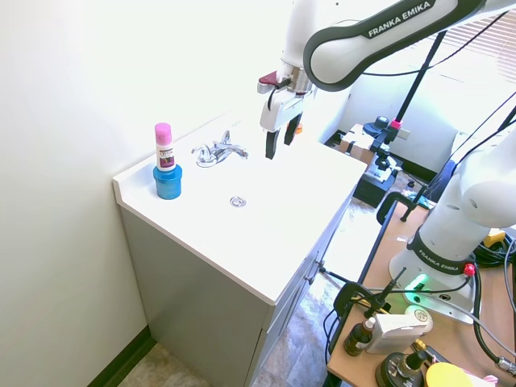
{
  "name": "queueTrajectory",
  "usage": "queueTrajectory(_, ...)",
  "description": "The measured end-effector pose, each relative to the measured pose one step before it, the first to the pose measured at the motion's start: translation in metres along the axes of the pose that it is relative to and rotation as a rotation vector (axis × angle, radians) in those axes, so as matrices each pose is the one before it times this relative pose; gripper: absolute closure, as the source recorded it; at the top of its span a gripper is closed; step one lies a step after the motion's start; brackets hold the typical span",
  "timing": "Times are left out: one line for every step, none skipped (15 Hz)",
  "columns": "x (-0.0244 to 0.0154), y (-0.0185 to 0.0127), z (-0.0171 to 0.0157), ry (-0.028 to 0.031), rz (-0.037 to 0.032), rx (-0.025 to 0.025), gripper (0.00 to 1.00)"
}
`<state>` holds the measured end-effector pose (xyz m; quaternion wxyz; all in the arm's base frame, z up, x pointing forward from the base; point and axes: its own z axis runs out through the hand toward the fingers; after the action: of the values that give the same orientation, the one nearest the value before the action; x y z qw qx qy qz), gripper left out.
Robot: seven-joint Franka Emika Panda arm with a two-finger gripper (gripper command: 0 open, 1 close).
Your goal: Turn on the cold water
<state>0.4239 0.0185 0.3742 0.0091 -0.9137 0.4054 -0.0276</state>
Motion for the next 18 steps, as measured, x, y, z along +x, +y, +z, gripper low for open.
queueTrajectory(0.00002, -0.00002, 0.00045, -0.00069, 0.00003, -0.00072, 0.00)
queueTrajectory(-0.00001, -0.00001, 0.00005, -0.00009, -0.00003, -0.00010, 0.00)
queueTrajectory(0.00032, -0.00039, -0.00012, 0.00324, 0.00147, 0.00273, 0.00)
queueTrajectory(0.00082, -0.00105, -0.00007, 0.00669, 0.00398, 0.00719, 0.00)
queueTrajectory(0.00170, -0.00188, 0.00005, 0.01156, 0.00718, 0.01064, 0.00)
queueTrajectory(0.00331, -0.00348, -0.00046, 0.01531, 0.00884, 0.01123, 0.00)
queueTrajectory(0.00561, -0.00496, -0.00018, 0.02391, 0.00985, 0.01181, 0.00)
queueTrajectory(0.00845, -0.00546, 0.00137, 0.03348, 0.01205, 0.01059, 0.00)
queueTrajectory(0.01202, -0.00595, 0.00374, 0.03461, 0.01587, 0.01003, 0.00)
queueTrajectory(0.01254, -0.00629, 0.00662, 0.02772, 0.01865, 0.00680, 0.00)
queueTrajectory(0.01255, -0.00675, 0.00879, 0.02251, 0.01889, 0.00163, 0.00)
queueTrajectory(0.01180, -0.00724, 0.00890, 0.02185, 0.01414, 0.00280, 0.00)
queueTrajectory(0.01050, -0.00816, 0.00785, 0.02585, 0.01079, 0.00716, 0.00)
queueTrajectory(0.00967, -0.00721, 0.00841, 0.02524, 0.00800, 0.00334, 0.00)
queueTrajectory(0.00922, -0.00578, 0.00750, 0.02129, 0.00721, -0.00058, 0.00)
queueTrajectory(0.00768, -0.00547, 0.00619, 0.01559, 0.00304, -0.00413, 0.00)
queueTrajectory(0.00771, -0.00463, 0.00460, 0.01652, 0.00254, -0.00238, 0.00)
queueTrajectory(0.00692, -0.00331, 0.00426, 0.01696, -0.00140, -0.00349, 0.00)
